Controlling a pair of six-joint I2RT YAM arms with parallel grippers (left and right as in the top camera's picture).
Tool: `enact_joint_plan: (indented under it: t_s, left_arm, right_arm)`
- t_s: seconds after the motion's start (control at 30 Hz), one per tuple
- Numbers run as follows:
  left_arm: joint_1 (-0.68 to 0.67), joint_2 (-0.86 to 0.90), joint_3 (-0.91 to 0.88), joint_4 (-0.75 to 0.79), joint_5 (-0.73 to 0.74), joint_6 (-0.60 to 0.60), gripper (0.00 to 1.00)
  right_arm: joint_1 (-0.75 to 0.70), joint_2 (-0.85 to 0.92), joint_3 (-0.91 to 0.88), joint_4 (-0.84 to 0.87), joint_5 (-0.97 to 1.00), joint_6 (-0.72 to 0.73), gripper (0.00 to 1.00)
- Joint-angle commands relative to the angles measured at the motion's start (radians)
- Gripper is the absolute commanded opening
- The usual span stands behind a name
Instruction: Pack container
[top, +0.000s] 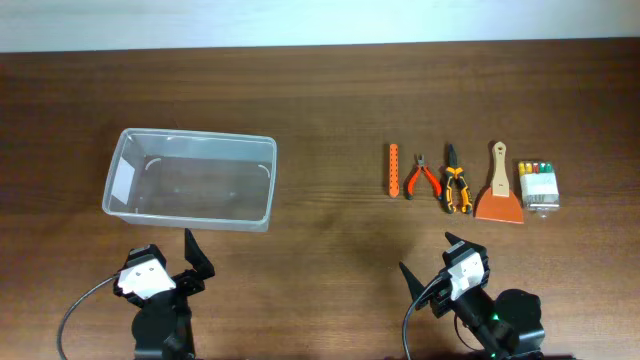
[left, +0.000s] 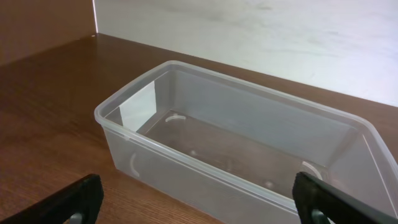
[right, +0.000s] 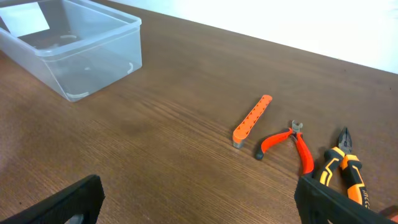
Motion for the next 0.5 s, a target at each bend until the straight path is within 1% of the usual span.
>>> enact_joint_plan:
  t_s: [0.0, 0.13, 0.23, 0.27, 0.37, 0.4, 0.47]
  left_arm:
    - [-0.004, -0.005, -0.004, -0.001, -0.003, 0.009, 0.99]
    - [-0.004, -0.005, -0.004, -0.001, -0.003, 0.009, 0.99]
    - [-0.004, -0.005, -0.004, -0.001, -0.003, 0.009, 0.99]
    - [-0.004, -0.005, -0.004, -0.001, -0.004, 0.009, 0.99]
    - [-0.004, -0.005, -0.004, -0.001, -0.004, 0.009, 0.99]
    - [-0.004, -0.005, -0.004, -0.001, -0.003, 0.009, 0.99]
    - [-0.004, -0.005, -0.004, -0.001, -0.003, 0.009, 0.99]
  right_arm:
    - [-0.003, -0.009, -0.009, 0.004, 0.000, 0.012, 0.98]
    - [-0.003, -0.006, -0.005, 0.045, -0.005, 0.079, 0.99]
    - [-0.003, 0.043, 0.065, 0.031, 0.036, 0.120, 0.98]
    - [-0.003, 0.105, 0.129, 0.001, 0.099, 0.143, 0.98]
    - [-0.003, 0.307, 0.312, -0.077, 0.222, 0.132, 0.98]
    - [-0.003, 0.459, 0.461, -0.142, 0.252, 0.093, 0.98]
    - [-0.002, 0.639, 0.656, -0.239, 0.262, 0.046, 0.98]
